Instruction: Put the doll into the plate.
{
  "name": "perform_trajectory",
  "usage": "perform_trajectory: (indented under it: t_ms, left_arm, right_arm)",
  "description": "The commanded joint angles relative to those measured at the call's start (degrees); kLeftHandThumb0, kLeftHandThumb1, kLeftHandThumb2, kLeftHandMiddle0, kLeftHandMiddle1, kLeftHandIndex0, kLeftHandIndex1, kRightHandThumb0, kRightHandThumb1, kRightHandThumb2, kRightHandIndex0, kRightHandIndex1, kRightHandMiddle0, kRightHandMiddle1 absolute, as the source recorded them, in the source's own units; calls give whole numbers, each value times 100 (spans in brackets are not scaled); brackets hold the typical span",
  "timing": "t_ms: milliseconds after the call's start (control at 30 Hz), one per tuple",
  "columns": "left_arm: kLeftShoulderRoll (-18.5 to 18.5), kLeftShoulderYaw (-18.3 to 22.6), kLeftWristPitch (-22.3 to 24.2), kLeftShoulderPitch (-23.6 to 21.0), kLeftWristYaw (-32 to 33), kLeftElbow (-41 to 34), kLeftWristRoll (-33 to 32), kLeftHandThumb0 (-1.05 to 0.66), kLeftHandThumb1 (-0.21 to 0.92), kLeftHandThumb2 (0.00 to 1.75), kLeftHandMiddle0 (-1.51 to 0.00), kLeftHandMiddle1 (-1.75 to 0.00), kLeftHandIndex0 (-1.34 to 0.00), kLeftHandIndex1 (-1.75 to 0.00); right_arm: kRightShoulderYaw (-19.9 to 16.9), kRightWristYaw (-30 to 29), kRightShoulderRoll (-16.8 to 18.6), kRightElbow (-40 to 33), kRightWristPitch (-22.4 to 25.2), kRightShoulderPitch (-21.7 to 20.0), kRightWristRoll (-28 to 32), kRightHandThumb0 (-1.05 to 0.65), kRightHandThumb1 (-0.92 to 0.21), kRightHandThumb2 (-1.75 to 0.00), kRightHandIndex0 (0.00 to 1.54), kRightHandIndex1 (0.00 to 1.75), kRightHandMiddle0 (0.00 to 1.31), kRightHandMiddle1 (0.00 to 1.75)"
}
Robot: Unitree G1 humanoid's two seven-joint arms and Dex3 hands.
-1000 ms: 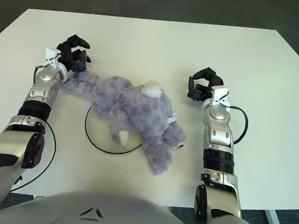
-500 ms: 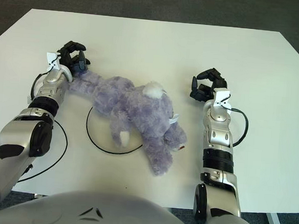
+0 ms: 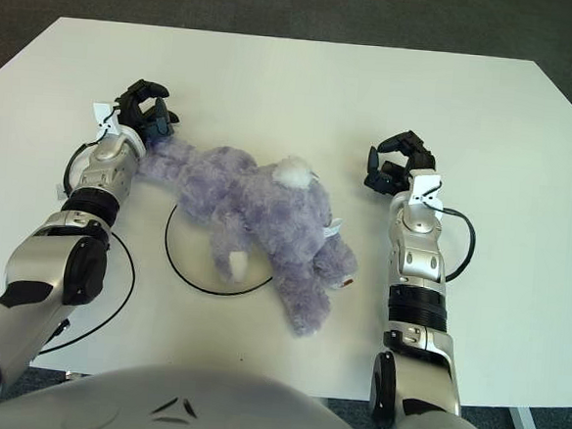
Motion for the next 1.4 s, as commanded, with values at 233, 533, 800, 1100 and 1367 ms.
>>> perform_trajectory:
  t_ms: [233,533,800,1100,1367]
  left_arm:
    - [-216,197,16,563,-14,-529,-238,-1,-7,172,-90,-175,-72,-164]
    - [-391,203,-130,1062,-230,-1299,-407,-1,-8,175,-92,-175,-72,-166]
    - [-500,180,-104,1437,-367,-1922,-548,-1,-10,175,-93,-175,-76,-161]
    - [-778,31,-147,2154,-424,-3013,-642,-1,-12,175,-94,-175,-79,-157]
    - [-1013,35,-118,2467,-266,-3541,-726,-2,-13,175,-96,-175,-82,-152]
  right_arm:
    - [31,47,20,43,84,196,36,-46,-39,-122,116,175,55,175]
    - [59,213,2,-201,56,393,81,-46,-40,-122,116,175,55,175]
    - [49,277,-20,-446,202,537,73,-45,-42,-119,116,175,54,175]
    - [31,342,-20,-722,332,694,99,-45,-42,-119,116,175,53,175]
    - [21,351,-8,-904,423,800,99,-45,-42,-119,115,175,53,175]
